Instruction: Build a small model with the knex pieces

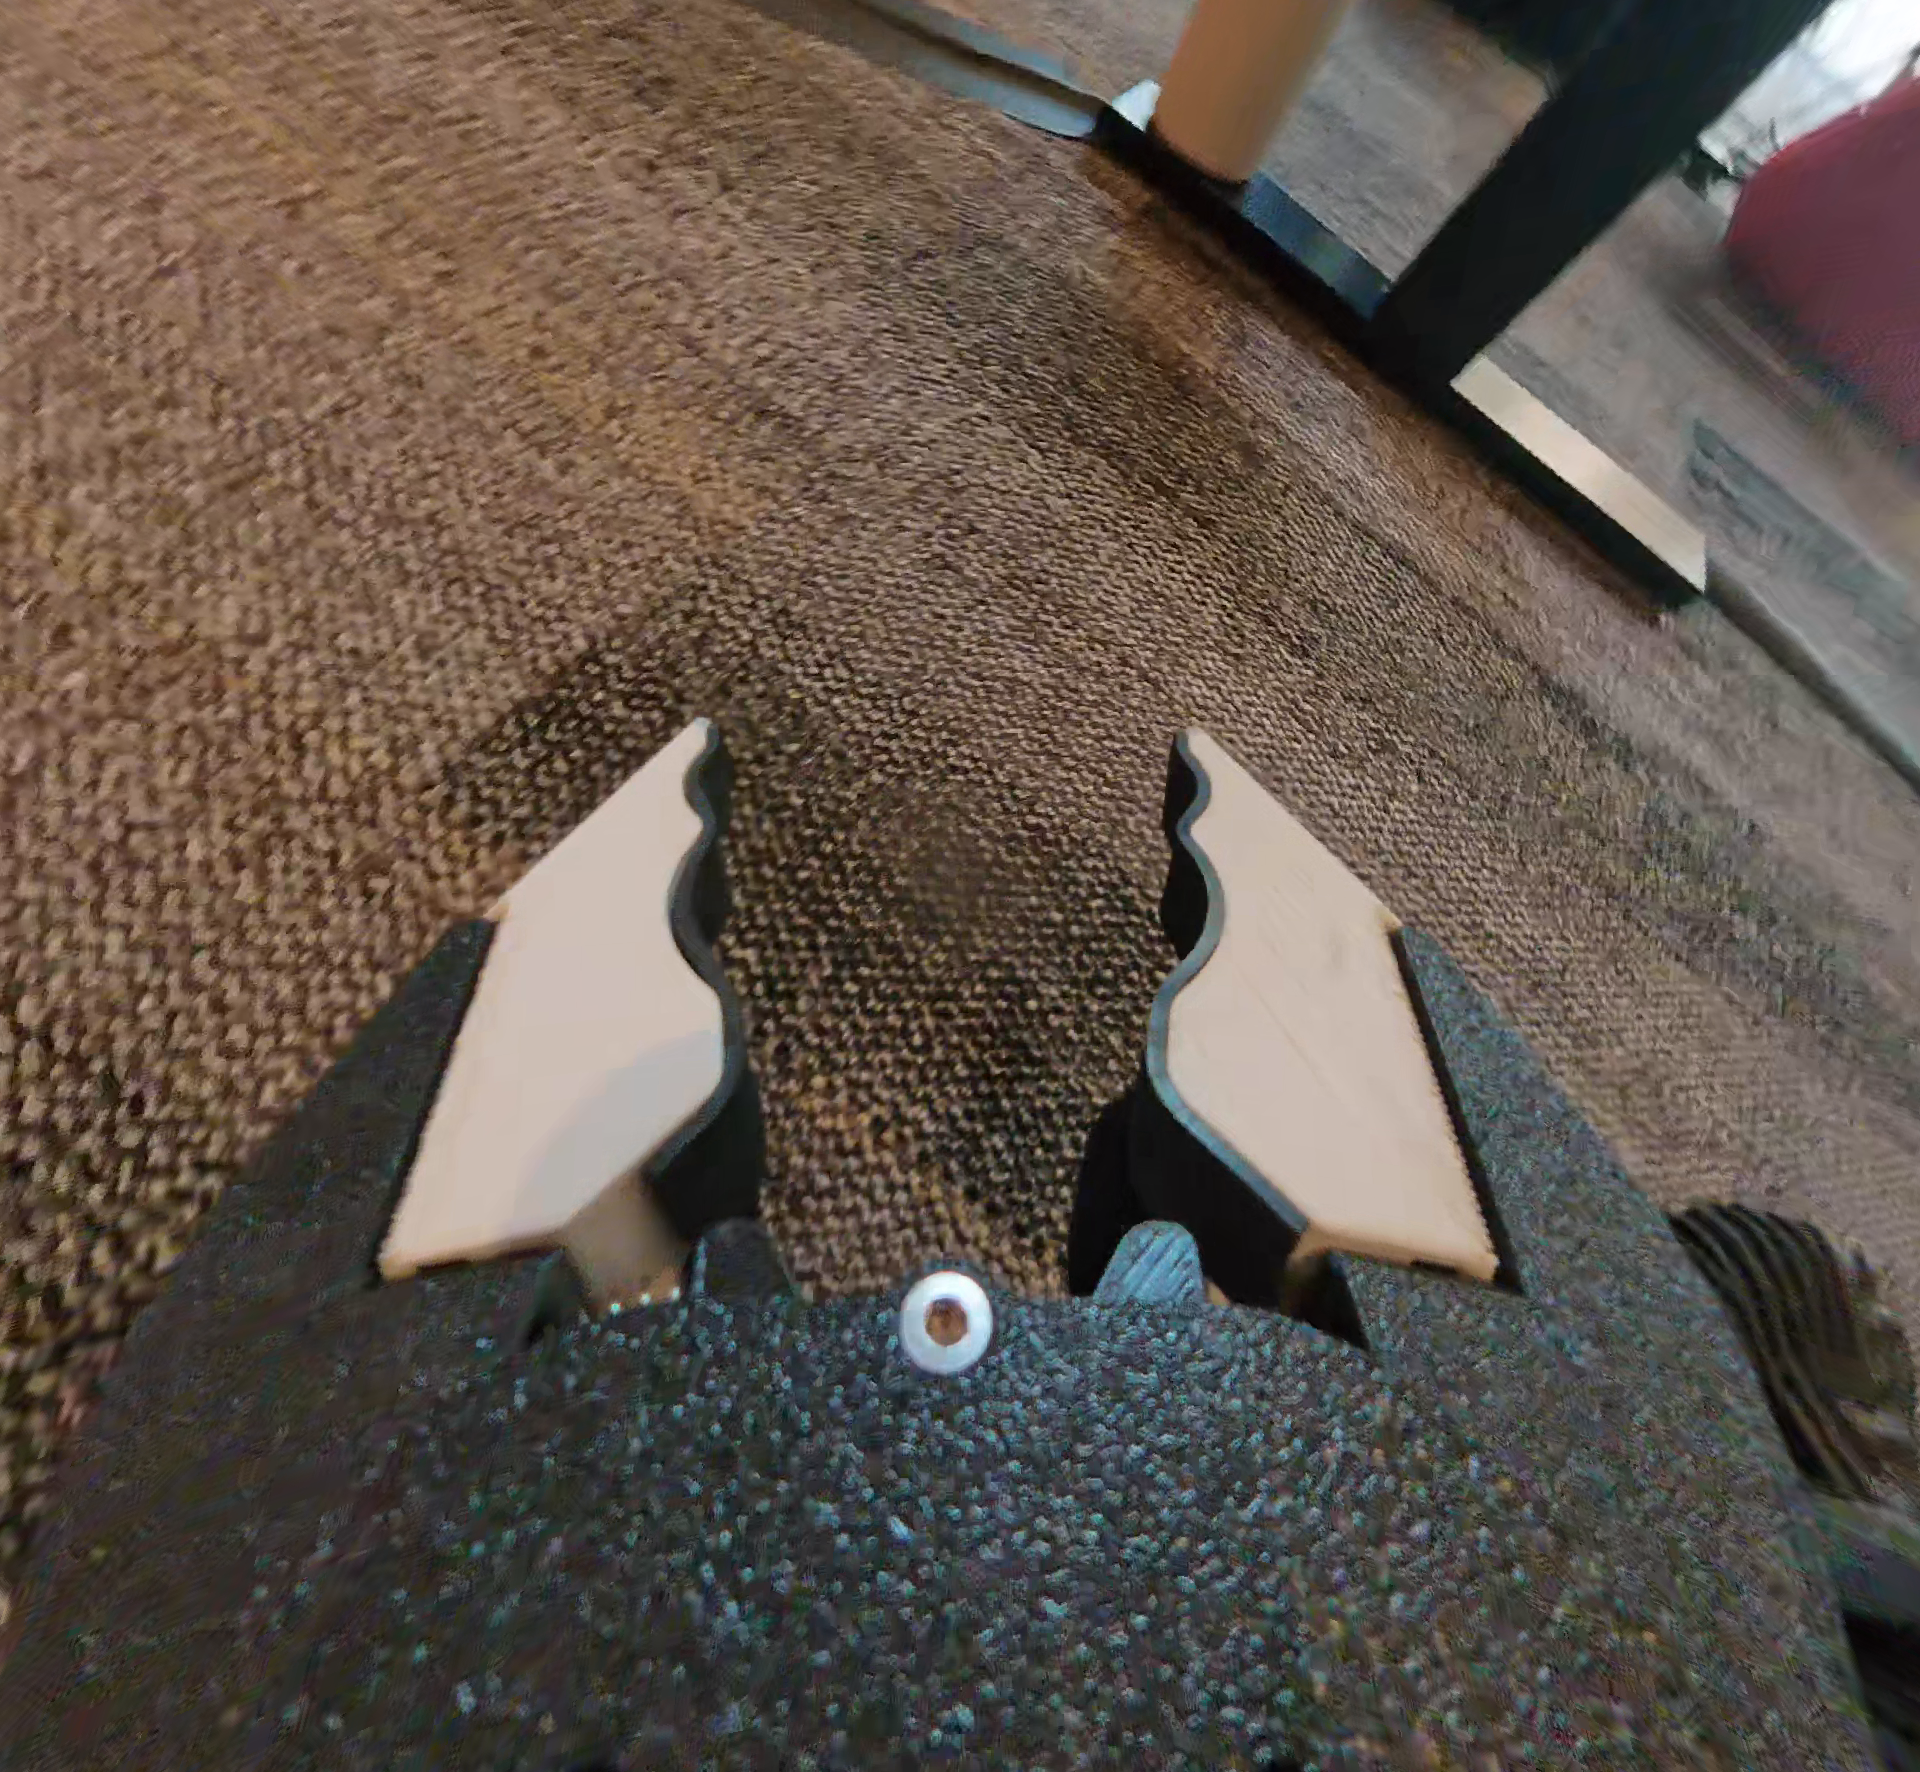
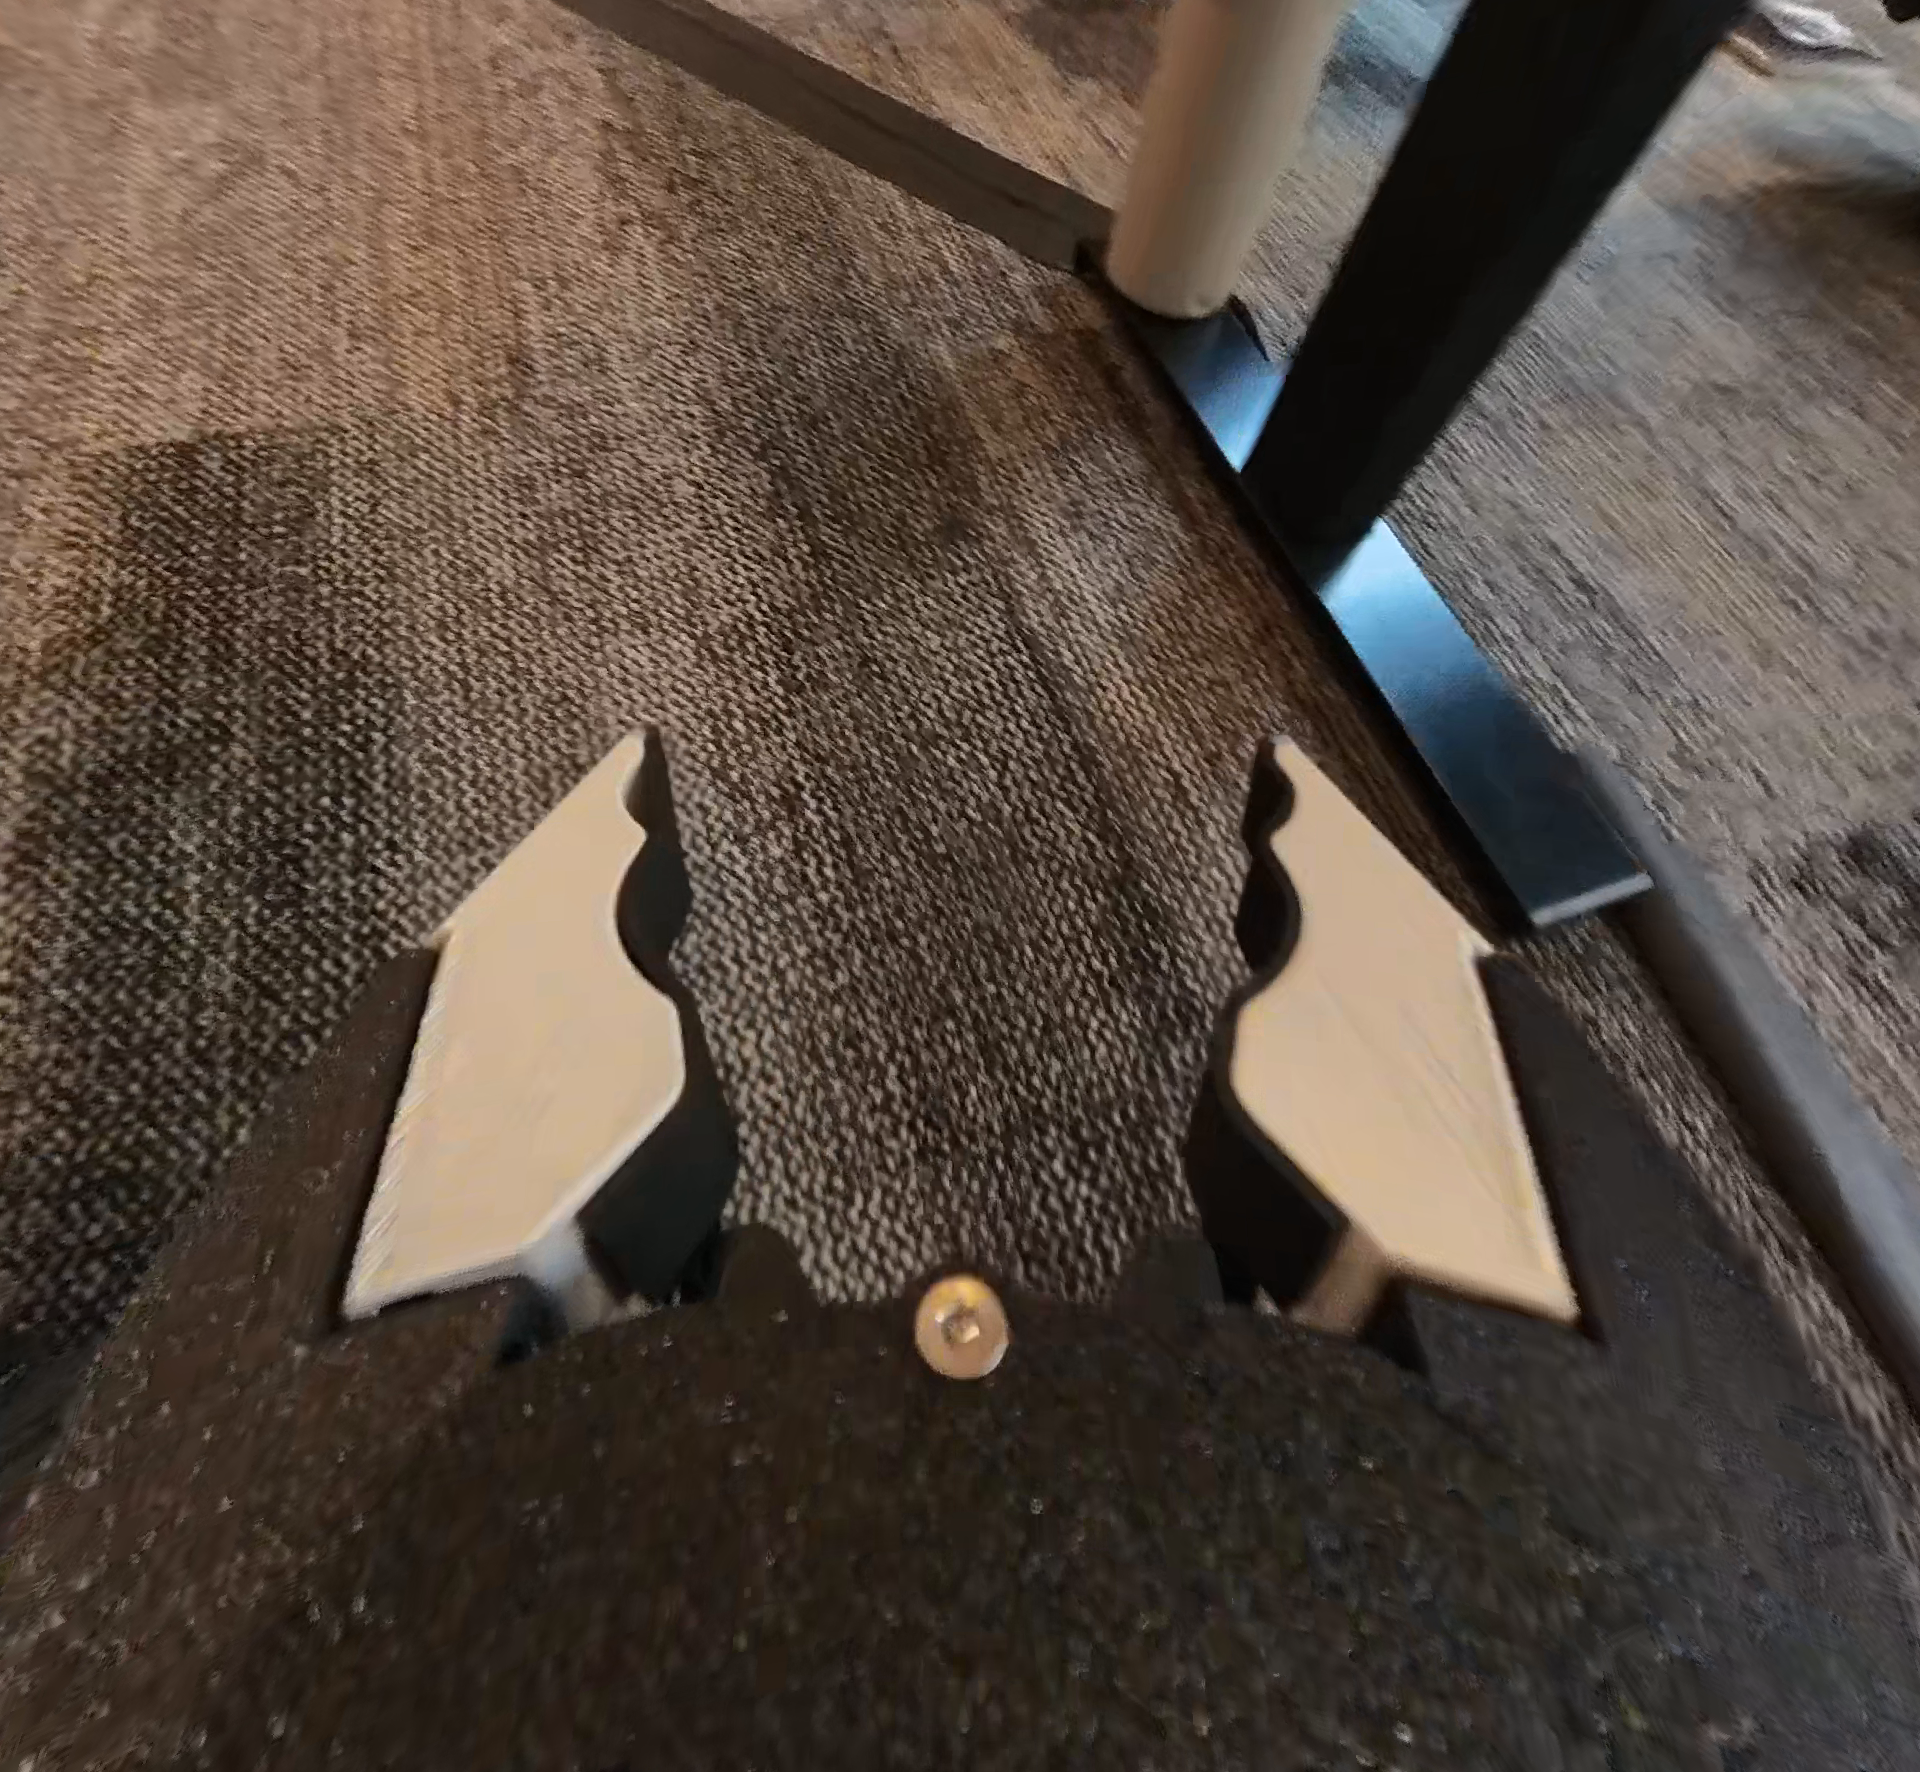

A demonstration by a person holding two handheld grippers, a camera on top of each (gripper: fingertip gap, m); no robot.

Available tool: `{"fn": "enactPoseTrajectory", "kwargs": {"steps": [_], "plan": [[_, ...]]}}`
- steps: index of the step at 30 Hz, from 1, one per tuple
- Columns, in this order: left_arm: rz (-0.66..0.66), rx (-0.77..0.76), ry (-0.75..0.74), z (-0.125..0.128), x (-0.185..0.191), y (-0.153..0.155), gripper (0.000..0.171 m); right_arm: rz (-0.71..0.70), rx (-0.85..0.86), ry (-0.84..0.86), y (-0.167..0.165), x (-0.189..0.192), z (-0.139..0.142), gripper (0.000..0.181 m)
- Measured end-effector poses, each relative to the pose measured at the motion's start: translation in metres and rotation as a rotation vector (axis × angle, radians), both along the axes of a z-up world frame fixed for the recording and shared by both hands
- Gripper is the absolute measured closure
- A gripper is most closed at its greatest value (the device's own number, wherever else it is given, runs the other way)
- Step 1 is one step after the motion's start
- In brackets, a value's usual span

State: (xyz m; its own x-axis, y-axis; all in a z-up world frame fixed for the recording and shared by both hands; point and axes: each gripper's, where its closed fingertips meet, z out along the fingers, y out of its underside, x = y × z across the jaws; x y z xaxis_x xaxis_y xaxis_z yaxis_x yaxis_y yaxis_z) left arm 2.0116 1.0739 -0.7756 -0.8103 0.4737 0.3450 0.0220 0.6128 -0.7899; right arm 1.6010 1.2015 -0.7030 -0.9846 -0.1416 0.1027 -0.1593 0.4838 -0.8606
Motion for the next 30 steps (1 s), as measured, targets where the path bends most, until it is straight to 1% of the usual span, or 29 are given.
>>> {"fn": "enactPoseTrajectory", "kwargs": {"steps": [4, 7, 12, 16, 17, 18, 19, 21, 22, 23, 26, 30], "plan": [[0.064, 0.013, 0.021, -0.003, 0.032, 0.000, 0.088, 0.103, 0.018, 0.052, -0.019, 0.023, 0.002, 0.074], [0.109, -0.011, 0.001, -0.008, 0.058, 0.010, 0.087, 0.157, 0.019, 0.074, -0.031, 0.030, 0.015, 0.074], [0.265, -0.008, -0.001, -0.023, 0.111, 0.048, 0.087, 0.220, 0.049, 0.052, -0.067, 0.040, 0.025, 0.074], [0.351, 0.017, -0.029, -0.039, 0.148, 0.090, 0.086, 0.317, 0.056, 0.030, -0.107, 0.071, 0.032, 0.074], [0.376, 0.039, -0.043, -0.049, 0.159, 0.101, 0.086, 0.352, 0.057, 0.042, -0.116, 0.080, 0.034, 0.074], [0.400, 0.078, -0.076, -0.067, 0.171, 0.113, 0.085, 0.389, 0.059, 0.062, -0.124, 0.089, 0.035, 0.074], [0.415, 0.138, -0.140, -0.097, 0.186, 0.128, 0.085, 0.426, 0.062, 0.079, -0.131, 0.100, 0.035, 0.074], [0.447, 0.305, -0.306, -0.176, 0.220, 0.167, 0.084, 0.497, 0.065, 0.096, -0.143, 0.123, 0.037, 0.074], [0.533, 0.056, -0.352, -0.167, 0.239, 0.158, 0.123, 0.530, 0.068, 0.103, -0.146, 0.134, 0.037, 0.074], [0.544, 0.069, -0.337, -0.174, 0.240, 0.161, 0.117, 0.562, 0.067, 0.113, -0.149, 0.145, 0.039, 0.074], [0.549, 0.070, -0.320, -0.174, 0.240, 0.161, 0.116, 0.635, 0.040, 0.149, -0.151, 0.170, 0.047, 0.074], [0.550, 0.071, -0.311, -0.174, 0.241, 0.161, 0.116, 0.637, 0.026, 0.126, -0.148, 0.183, 0.051, 0.074]]}}
